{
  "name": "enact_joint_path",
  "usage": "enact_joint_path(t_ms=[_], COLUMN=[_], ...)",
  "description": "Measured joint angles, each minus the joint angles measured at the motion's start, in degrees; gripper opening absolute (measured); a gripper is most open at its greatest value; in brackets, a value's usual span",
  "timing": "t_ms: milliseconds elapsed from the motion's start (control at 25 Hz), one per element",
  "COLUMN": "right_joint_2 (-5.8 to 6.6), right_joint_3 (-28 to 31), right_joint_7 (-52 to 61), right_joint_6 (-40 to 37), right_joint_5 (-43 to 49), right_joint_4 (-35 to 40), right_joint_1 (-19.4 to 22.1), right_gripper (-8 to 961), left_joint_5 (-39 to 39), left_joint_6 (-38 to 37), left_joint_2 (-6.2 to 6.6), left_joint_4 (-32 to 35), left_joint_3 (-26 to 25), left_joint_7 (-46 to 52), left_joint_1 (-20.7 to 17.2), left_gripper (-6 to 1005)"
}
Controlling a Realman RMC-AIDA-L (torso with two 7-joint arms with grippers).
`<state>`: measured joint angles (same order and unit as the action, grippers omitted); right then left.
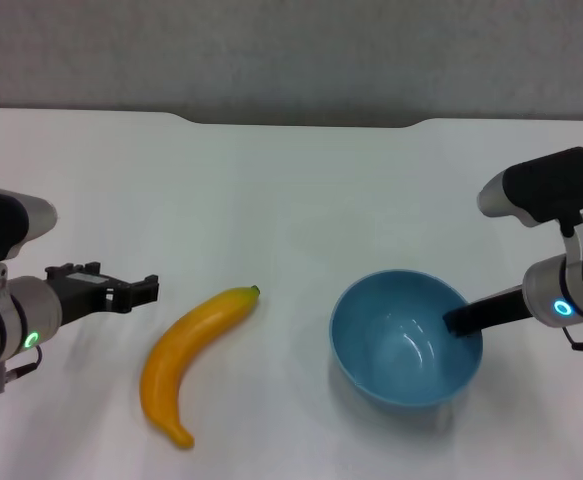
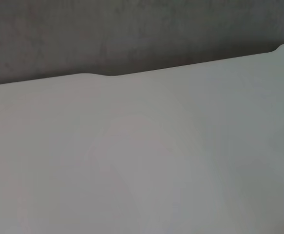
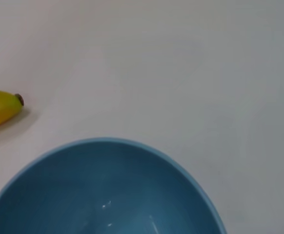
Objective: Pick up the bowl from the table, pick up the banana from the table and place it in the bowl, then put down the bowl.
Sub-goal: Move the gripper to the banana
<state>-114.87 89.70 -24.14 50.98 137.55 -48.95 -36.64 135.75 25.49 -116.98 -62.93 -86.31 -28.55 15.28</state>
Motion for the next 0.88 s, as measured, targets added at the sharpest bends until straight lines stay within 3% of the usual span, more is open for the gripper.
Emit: enact_joint_path(t_ms=[200,480,880], right_joint_2=[0.18,0.20,0.24], right_joint_3=[0.44,3.91,3.99], right_joint_7=[0.10,0.13,0.15], right_joint_6=[0.02,0.43,0.44], right_joint_5=[0.02,2.01,2.20], right_joint_4=[-4.06,-9.24,-13.54], right_joint_1=[2.43,5.93,7.83], right_gripper=[42,34,33], left_joint_5=[-0.11,-1.02,-3.73], left_joint_6=[2.50,12.78,16.98], left_joint_2=[0.01,0.23,0.04], left_joint_4=[-2.31,-8.52,-8.88], left_joint_3=[-0.04,-0.70,1.65], left_joint_7=[-0.01,0.92,0.58], left_joint_1=[-0.24,-0.36,-0.06], left_gripper=[877,878,879])
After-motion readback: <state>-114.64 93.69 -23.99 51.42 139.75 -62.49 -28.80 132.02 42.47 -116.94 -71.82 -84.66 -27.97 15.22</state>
